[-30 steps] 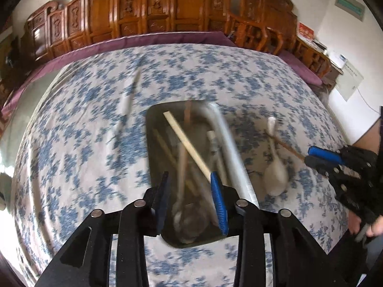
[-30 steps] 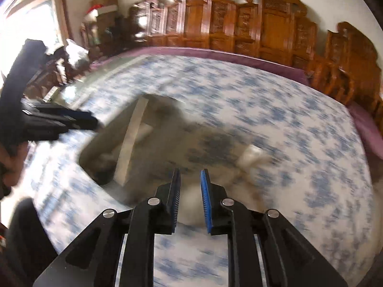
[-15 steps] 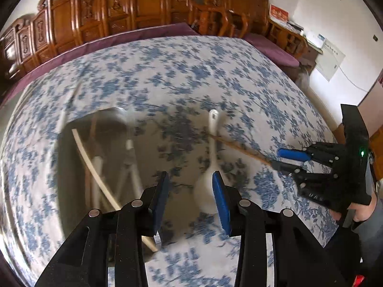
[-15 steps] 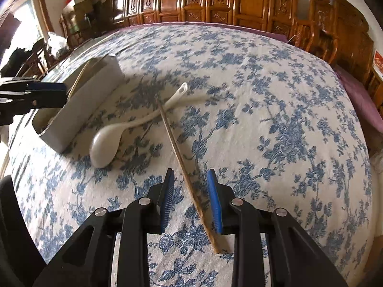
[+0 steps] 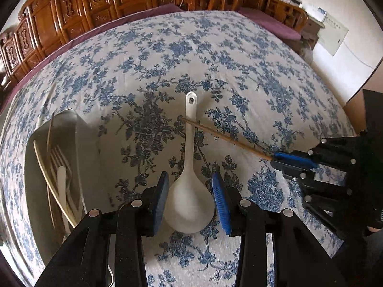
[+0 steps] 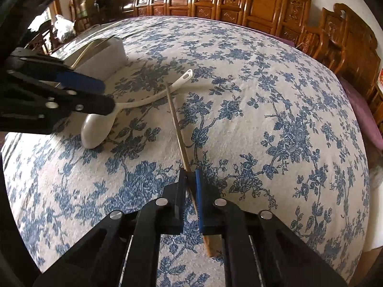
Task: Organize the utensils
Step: 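Grasp the white ladle spoon with the left tool while the right tool grasps a wooden chopstick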
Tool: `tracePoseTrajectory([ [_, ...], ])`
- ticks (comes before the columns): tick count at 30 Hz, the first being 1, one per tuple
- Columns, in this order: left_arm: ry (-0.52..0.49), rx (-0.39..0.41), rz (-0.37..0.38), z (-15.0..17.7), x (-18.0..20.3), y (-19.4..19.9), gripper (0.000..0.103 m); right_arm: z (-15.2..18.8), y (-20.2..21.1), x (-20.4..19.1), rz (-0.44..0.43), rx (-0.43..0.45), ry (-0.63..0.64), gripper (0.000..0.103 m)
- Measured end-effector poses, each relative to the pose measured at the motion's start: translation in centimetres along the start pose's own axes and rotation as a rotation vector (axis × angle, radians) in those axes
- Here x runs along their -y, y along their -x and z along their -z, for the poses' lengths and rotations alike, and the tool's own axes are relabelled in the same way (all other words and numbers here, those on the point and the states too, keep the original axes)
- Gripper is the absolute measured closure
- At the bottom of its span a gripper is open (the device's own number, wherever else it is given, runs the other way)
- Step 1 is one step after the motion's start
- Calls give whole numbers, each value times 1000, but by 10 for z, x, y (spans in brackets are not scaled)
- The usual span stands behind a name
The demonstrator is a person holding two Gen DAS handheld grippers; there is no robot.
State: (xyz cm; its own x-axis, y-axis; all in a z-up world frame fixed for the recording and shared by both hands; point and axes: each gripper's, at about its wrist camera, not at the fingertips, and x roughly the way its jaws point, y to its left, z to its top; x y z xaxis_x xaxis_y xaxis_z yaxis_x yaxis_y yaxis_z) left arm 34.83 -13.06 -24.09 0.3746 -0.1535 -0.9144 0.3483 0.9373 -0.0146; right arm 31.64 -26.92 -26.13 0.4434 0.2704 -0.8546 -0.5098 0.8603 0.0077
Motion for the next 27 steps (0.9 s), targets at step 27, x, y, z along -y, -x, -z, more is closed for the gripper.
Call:
tracePoseTrajectory([
  [27,7,-77,-33,-14,6,-39,92,5,13,37,48,80,-124,97],
])
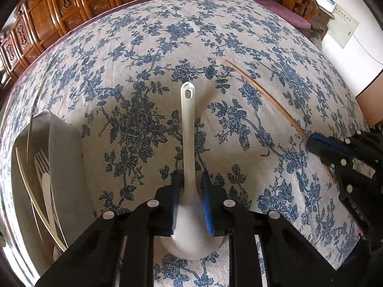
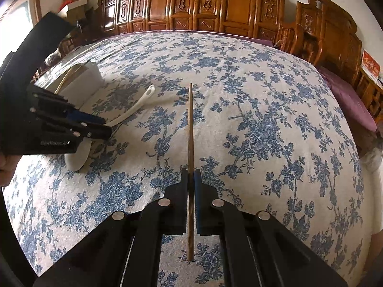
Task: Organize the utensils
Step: 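Grasp the white ladle spoon with the left tool while the right tool grasps a wooden chopstick, then carry the ladle over the grey tray with the left tool while the right tool carries the chopstick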
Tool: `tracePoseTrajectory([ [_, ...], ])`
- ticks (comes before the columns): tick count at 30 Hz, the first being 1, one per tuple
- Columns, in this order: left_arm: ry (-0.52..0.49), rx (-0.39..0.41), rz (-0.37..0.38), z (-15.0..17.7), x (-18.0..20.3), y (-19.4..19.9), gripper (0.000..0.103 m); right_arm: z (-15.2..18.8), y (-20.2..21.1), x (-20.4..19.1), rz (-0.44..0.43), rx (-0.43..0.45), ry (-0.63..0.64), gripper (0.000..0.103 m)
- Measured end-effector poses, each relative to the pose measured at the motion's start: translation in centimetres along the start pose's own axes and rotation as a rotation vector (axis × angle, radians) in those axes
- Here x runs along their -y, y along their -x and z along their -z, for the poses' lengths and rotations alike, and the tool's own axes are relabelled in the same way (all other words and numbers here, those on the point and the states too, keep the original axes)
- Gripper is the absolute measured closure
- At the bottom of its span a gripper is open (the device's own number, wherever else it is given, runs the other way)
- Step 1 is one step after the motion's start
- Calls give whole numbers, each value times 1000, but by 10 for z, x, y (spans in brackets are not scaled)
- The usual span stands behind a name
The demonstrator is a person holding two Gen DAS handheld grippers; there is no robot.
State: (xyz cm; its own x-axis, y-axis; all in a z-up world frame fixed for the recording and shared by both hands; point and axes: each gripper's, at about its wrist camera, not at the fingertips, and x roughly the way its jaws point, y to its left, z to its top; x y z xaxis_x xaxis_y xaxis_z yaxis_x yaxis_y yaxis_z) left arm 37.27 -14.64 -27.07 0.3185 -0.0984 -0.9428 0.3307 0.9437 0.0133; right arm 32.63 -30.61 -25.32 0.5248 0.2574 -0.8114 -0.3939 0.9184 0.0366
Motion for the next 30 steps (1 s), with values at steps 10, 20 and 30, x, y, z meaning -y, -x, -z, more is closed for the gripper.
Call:
tracePoseTrajectory([
  [10,8,67,13,3,1,25,95,-3,7,1,-21,20,-50,97],
  [20,40,190,29,8,-35,99,95,-29,36,-39,-53,70,-18,97],
  [30,119,208,-48,29,-116,126,95,-69,57,-105,-123,137,41,97],
])
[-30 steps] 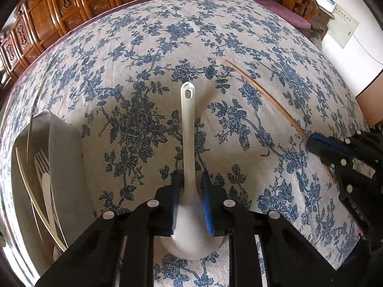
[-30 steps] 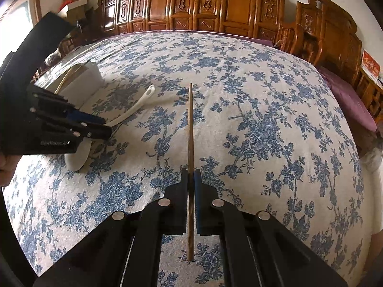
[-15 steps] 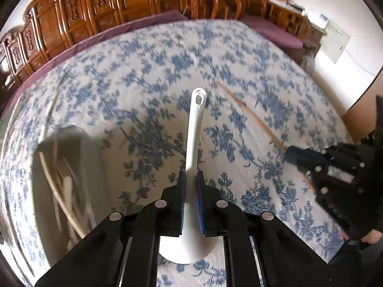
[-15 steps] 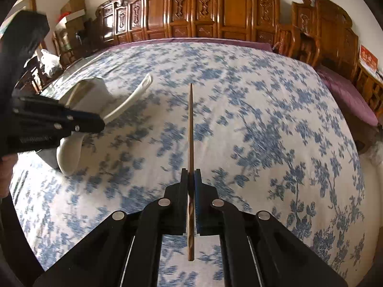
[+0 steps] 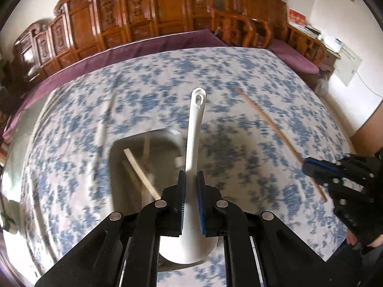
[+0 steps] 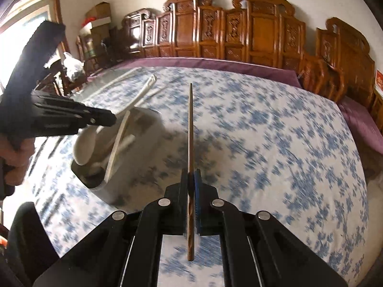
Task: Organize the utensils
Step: 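Carry the ladle over the grey tray with the left tool while the right tool carries the chopstick, then open the left tool to drop the ladle in the tray while the right tool drops the chopstick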
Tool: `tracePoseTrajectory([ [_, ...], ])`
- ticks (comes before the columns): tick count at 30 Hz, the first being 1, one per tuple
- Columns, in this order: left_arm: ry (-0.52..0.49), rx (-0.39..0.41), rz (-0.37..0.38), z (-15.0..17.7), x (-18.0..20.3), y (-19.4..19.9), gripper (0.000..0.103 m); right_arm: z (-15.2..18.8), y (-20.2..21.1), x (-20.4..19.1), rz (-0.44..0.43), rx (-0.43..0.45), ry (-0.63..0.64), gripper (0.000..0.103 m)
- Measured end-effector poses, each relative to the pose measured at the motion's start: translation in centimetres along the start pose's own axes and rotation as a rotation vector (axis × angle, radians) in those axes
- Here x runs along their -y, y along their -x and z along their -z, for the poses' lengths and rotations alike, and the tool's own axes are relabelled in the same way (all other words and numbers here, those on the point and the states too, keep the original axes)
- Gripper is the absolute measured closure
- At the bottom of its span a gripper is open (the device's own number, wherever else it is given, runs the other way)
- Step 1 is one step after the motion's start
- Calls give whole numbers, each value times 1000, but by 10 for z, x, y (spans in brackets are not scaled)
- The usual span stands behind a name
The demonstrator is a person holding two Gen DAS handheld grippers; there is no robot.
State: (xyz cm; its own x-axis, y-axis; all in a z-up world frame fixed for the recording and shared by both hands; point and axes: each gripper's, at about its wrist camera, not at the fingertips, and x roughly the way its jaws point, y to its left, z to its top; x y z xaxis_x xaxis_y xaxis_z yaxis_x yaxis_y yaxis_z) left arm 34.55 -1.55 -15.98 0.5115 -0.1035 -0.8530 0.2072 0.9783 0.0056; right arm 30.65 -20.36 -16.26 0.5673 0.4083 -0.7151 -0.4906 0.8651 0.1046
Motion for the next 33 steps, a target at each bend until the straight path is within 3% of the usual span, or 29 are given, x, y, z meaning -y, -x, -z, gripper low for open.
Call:
tracePoseTrajectory([
  [10,65,-50,-37,14,-40,-22,94,-14,-3,-42,-51,3,-19,97],
  [12,90,-66,-28,17,-46,-26,74,-16,-5,-49,-54,-1,-14,97],
  [13,98,-63,-22,20,-48,-26,72,-17,-6,-51,-54,-3,-10,97],
  [20,124,-38,-20,37,-68,-12,72,-22,-19,-78,-68,-23,11,97],
  [33,165,10,-48,59,-118,25,71,-37,-80,-138,-92,-96,27,97],
])
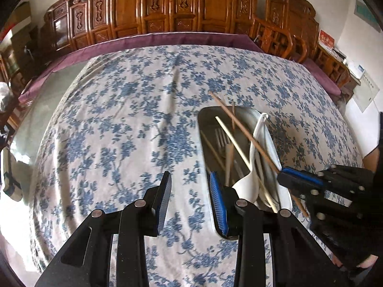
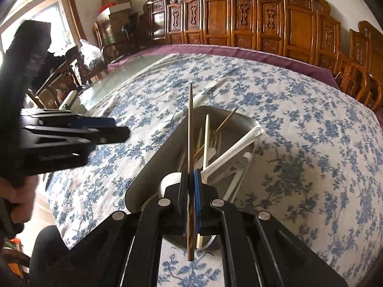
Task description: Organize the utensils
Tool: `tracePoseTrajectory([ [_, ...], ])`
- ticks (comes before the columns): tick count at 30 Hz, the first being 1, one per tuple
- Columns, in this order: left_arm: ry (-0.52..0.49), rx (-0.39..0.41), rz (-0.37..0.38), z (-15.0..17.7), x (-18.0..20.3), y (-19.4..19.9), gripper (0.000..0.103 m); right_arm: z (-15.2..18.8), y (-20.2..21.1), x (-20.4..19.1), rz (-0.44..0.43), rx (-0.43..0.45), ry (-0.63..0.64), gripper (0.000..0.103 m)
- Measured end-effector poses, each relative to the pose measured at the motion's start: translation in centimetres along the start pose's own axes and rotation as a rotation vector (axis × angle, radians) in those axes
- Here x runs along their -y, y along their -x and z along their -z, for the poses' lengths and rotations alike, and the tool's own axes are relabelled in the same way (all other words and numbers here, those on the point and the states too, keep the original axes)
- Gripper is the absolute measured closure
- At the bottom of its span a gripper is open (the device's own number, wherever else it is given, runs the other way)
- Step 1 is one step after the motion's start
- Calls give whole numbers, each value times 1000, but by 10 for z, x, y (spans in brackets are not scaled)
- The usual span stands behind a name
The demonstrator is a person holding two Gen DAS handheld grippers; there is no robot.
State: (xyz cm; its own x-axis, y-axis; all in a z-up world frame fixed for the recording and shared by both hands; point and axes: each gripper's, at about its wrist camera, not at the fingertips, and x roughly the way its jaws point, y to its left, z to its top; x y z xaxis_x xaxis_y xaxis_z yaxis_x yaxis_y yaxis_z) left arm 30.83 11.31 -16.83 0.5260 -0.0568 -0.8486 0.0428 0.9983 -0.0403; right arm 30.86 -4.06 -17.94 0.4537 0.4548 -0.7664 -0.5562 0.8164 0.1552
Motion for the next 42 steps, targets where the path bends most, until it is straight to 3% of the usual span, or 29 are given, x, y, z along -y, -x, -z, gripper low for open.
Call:
tracePoseTrajectory([
  [15,15,6,2,5,-13,5,71,8,-28,-2,4,-51,-18,96],
  [21,13,7,-1,6,-12,5,70,9,-24,-1,-7,-44,-19,95],
  [24,11,16,-2,6,-10,7,61,11,-18,1,-13,-27,-25,95],
  [31,5,30,1,11,3,13,59,9,3,11,-66,29,-59,88],
  [35,2,61,-4,13,11,24,48,9,27,16,-46,76,-77,84],
  [38,4,120,-3,16,20,44,33,12,62,20,-1,145,-103,80],
  [40,2,159,-6,17,26,57,25,15,84,24,25,187,-122,64],
  [42,-1,203,-7,18,36,74,20,17,109,28,49,221,-142,58],
])
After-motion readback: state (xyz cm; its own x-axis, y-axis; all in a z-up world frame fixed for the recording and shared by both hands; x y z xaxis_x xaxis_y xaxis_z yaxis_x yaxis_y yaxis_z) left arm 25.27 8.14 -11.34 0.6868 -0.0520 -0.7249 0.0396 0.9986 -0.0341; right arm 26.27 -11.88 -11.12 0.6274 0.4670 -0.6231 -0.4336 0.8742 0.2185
